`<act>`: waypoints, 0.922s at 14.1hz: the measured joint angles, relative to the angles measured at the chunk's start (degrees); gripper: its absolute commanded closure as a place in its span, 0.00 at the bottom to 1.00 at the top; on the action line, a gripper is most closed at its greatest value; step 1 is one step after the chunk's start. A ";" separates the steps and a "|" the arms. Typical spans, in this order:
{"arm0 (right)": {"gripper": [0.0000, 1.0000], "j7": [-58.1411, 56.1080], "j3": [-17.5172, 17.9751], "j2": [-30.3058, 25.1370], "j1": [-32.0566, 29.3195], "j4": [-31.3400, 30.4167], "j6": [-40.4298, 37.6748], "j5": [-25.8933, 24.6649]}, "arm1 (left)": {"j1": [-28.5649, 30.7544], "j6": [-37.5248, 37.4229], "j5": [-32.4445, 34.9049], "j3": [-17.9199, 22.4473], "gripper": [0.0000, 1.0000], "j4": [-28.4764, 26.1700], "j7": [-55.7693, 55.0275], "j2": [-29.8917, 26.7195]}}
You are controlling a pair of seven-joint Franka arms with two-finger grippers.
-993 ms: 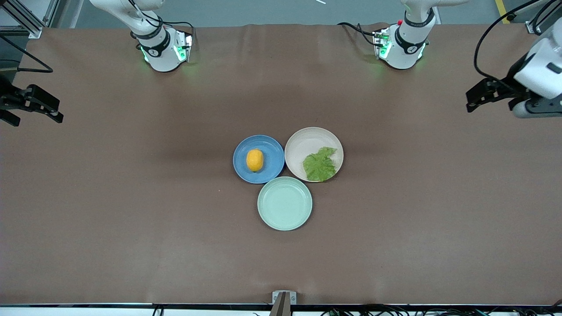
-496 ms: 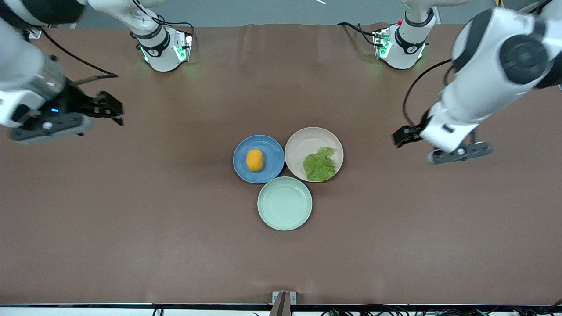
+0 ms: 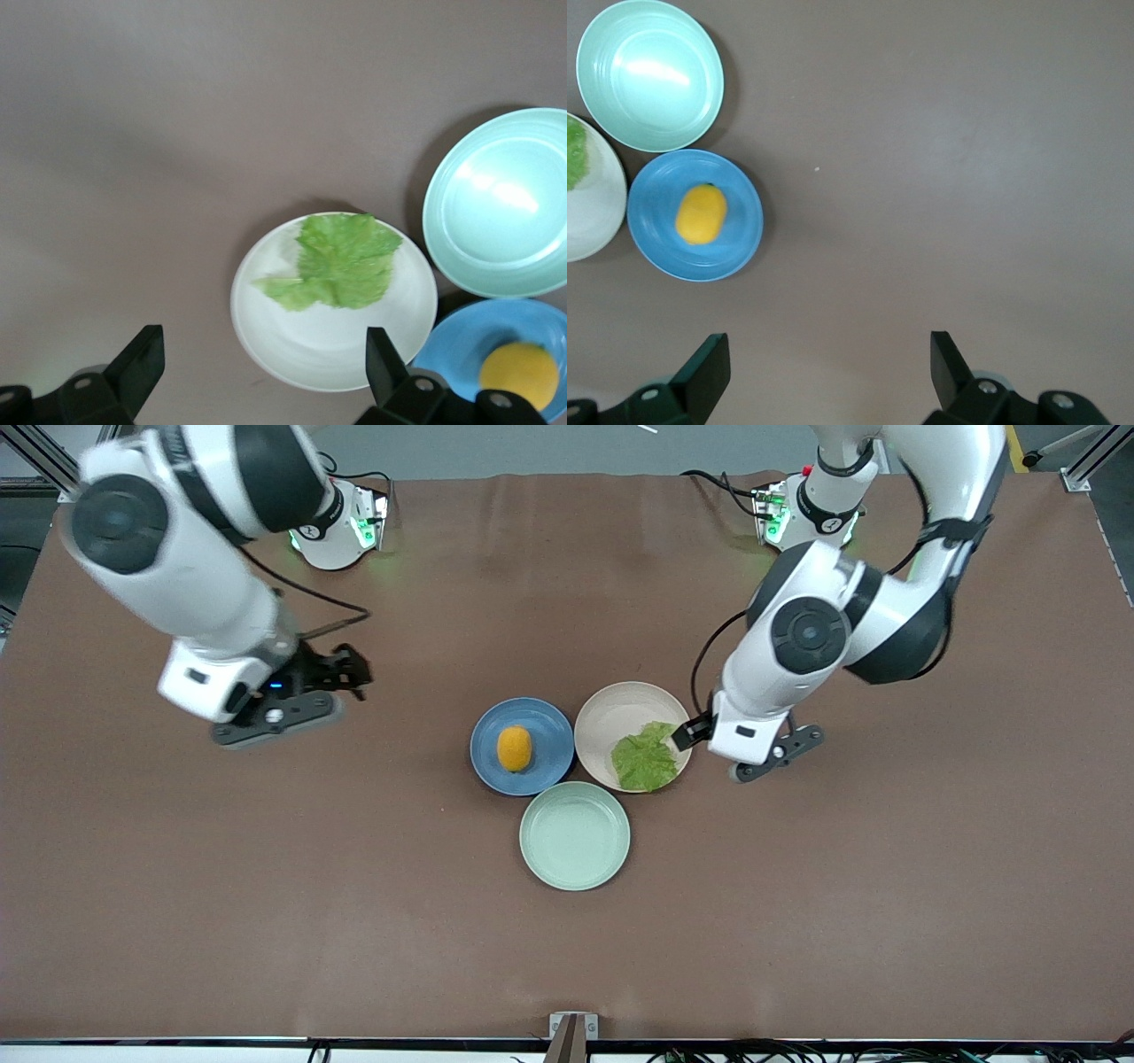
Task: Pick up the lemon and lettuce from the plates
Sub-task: 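Reach the right gripper to the lemon while the left gripper reaches the lettuce, then close the right gripper on the lemon while the left gripper grasps the lettuce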
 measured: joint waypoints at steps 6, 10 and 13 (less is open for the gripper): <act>0.00 18.67 0.08 10.27 10.23 -2.81 12.48 3.25 | -1.85 8.08 5.30 0.01 0.03 -3.99 -10.91 6.28; 0.00 24.93 0.07 15.67 13.91 -8.92 27.35 3.46 | -2.86 12.01 6.41 0.01 0.10 -4.46 -18.49 10.47; 0.00 25.02 -0.32 19.02 13.92 -10.51 32.04 3.50 | -3.10 17.40 6.45 0.01 0.18 -6.74 -21.72 12.62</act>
